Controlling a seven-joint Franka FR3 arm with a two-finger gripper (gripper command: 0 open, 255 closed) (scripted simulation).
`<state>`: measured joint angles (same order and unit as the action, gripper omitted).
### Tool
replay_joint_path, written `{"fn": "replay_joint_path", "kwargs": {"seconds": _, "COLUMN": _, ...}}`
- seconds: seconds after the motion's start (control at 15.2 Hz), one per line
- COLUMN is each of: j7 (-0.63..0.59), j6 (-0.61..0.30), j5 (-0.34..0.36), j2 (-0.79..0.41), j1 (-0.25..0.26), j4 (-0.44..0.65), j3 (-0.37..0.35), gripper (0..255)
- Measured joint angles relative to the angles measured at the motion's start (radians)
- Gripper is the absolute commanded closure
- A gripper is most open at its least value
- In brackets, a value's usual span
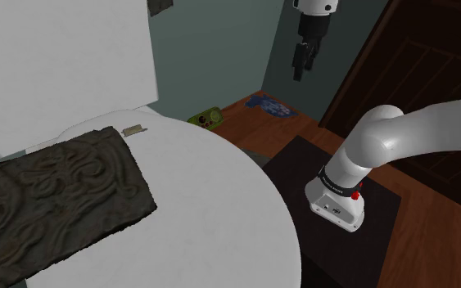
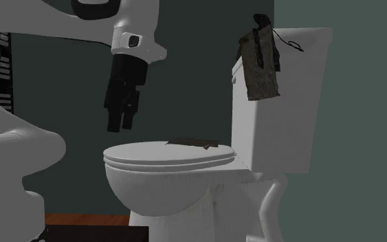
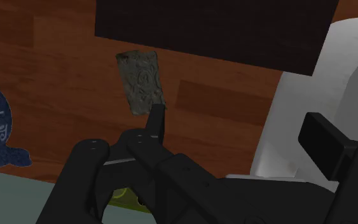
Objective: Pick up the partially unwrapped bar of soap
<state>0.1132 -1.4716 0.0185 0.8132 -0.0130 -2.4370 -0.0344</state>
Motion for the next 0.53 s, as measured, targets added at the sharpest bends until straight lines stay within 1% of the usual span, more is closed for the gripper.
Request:
{"fn": "replay_joint_path", "kwargs": {"seconds": 0.13, "j7": 0.007, "j6": -0.01, "j5": -0.001, "j2": -0.018, "j1": 0.006, "j4": 0.008, "j3": -0.002, "gripper": 0}}
{"fn": "replay_joint_path", "kwargs": {"seconds": 0.53, "j7": 0.078, "j6": -0.122, "j5": -0.021, "j2": -0.199, "j1": 0.07, "j4": 0.091, "j3": -0.038, "gripper": 0}}
